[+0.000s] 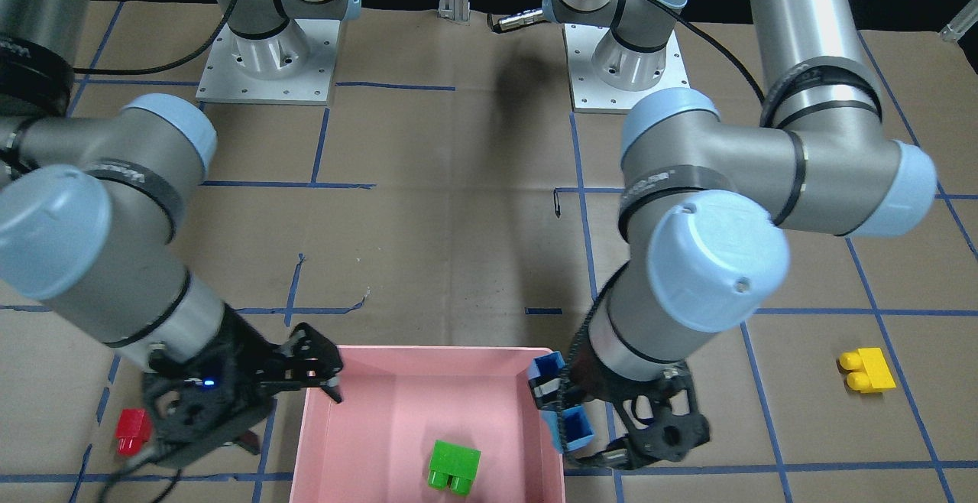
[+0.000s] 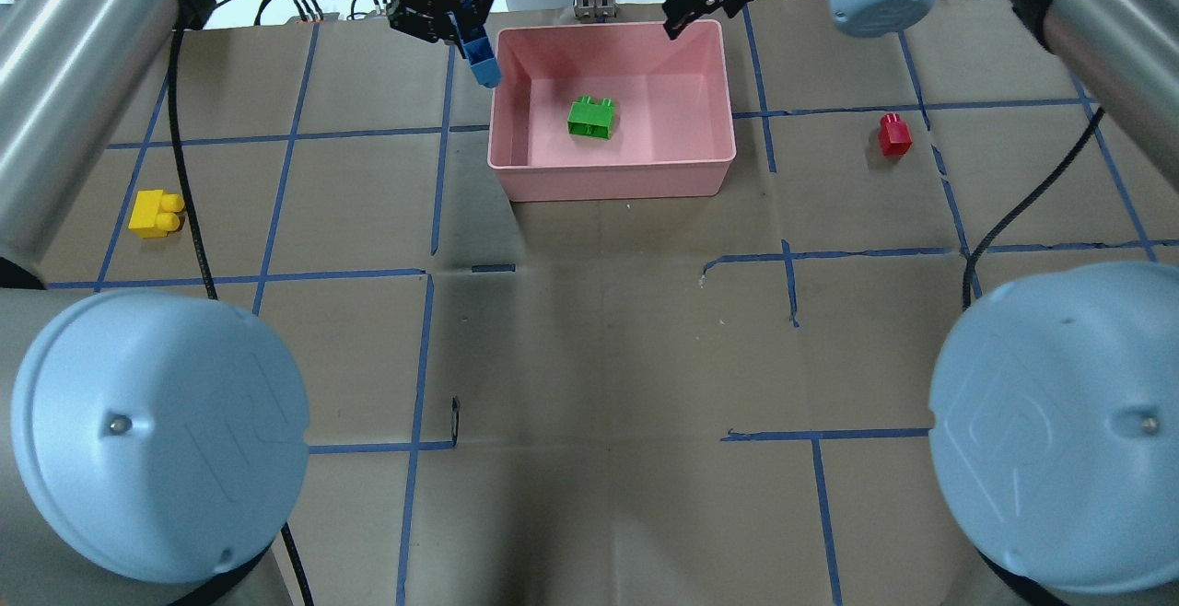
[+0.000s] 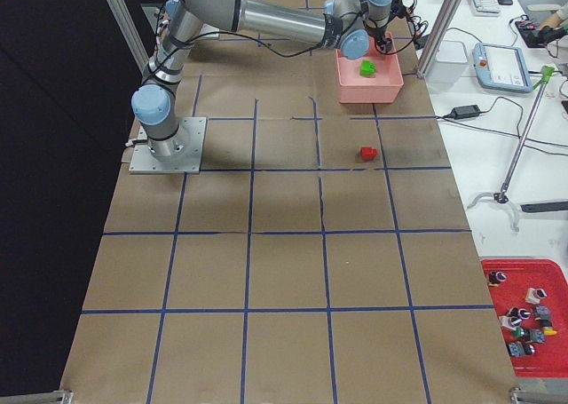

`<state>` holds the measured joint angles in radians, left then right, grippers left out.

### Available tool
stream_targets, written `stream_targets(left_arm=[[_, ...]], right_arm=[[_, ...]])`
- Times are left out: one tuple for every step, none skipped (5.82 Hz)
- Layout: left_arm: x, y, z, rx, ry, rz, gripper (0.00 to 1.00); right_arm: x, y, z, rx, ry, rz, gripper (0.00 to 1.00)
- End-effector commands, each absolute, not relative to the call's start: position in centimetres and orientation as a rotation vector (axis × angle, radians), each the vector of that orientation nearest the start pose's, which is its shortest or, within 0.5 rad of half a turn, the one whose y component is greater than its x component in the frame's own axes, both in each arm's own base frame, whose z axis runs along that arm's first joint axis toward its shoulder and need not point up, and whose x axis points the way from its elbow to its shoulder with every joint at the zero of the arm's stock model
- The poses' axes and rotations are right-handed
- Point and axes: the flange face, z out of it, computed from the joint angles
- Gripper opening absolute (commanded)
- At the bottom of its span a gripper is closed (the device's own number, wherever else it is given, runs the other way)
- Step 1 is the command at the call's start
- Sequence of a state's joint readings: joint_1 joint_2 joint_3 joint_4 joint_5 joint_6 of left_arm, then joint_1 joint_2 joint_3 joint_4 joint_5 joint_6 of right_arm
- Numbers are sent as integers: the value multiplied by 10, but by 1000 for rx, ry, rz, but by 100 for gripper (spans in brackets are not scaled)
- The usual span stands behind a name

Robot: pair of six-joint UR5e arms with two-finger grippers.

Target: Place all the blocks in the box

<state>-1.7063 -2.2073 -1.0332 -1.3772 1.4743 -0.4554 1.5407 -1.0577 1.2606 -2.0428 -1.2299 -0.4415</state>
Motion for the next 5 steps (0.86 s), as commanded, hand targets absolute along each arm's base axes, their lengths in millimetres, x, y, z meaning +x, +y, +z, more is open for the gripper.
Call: stream_targets(left_arm=[[-318,-717,337,-536,3216,-102,0],[-323,-727,310,-525,3221,-141,5],[-320,-737,295,-506,3198,-205,55],[-317,-738,298,-503,3168,-253,99],[-315,-734,319,-482,3174,-290,99]], right_arm=[[31,-708,417,-426,2891,-513,100],[-21,-704,389,-327,3010,-432,99],[-52,-701,352,-256,3028,-393,99],[-71,-707,306,-222,3036,-406,98],[-75,-715,281,-216,3044,-423,98]])
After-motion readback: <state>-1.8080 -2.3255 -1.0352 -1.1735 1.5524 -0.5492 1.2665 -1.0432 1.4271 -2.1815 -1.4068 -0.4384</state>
